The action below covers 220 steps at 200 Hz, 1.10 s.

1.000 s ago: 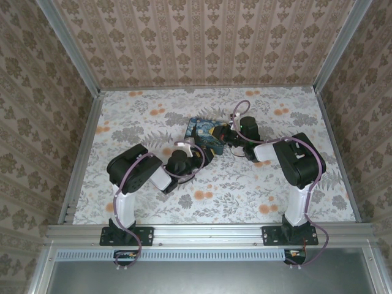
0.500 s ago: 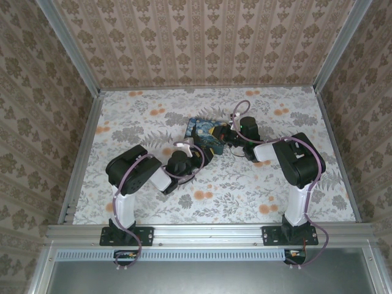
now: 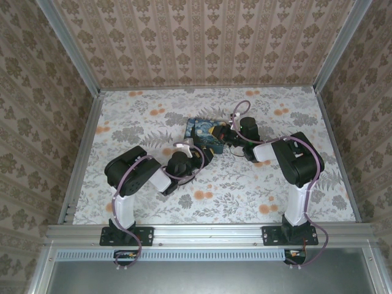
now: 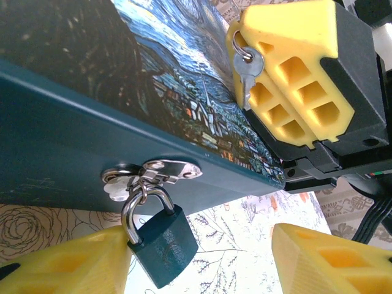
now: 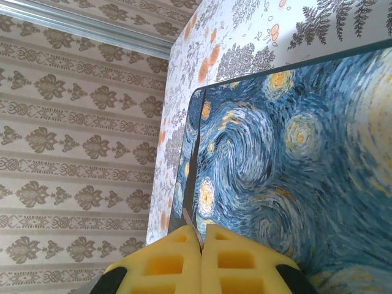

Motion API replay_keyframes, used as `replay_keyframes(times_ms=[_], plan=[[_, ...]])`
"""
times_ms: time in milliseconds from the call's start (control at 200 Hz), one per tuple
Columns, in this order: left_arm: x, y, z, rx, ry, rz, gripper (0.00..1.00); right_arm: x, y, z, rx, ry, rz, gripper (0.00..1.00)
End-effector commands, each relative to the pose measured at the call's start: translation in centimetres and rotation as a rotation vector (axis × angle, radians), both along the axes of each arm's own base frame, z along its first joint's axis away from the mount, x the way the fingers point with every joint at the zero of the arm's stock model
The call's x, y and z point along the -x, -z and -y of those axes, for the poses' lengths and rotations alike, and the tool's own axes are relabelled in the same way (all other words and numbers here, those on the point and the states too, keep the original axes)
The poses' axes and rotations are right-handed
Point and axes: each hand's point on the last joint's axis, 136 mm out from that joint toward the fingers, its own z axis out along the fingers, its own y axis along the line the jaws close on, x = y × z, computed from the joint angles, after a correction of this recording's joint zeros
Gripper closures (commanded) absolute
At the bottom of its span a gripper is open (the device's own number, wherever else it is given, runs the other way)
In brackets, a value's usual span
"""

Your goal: Unlock a padlock with a key

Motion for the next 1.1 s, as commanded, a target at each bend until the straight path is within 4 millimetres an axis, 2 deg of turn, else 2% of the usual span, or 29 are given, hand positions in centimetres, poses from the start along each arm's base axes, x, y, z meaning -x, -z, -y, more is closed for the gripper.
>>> replay_keyframes(times_ms=[0,155,340,465,625,905,1095], plan=[[-0.1,-1.3,0.3,0.05,-0.013,0.022,0.37,1.8,5.4,0.3,0.056,-0.009,-0.167,1.0],[-0.2,-1.7,1.1,0.065,0.014,0.026,0.35,1.7,5.4,0.2,0.052,-0.01,-0.167,1.0],[-0.5,0.8,2.0,0.052,0.035,-0.031,0.35,1.8,5.4,-0.1,0.049,-0.015,-0.168,1.0],[-0.8,1.7,1.9,0.039,0.027,-0.041,0.35,1.8,5.3,-0.1,0.048,-0.016,-0.168,1.0],[-0.8,1.1,1.7,0.042,0.021,-0.027,0.4,1.9,5.1,-0.2,0.046,-0.019,-0.166,1.0],[-0.6,0.4,0.0,0.04,-0.031,-0.023,0.51,2.0,5.2,-0.1,0.043,-0.018,-0.167,1.0],[-0.4,-1.2,-0.2,0.059,-0.027,0.002,0.51,2.1,5.3,0.0,0.045,-0.015,-0.169,1.0]])
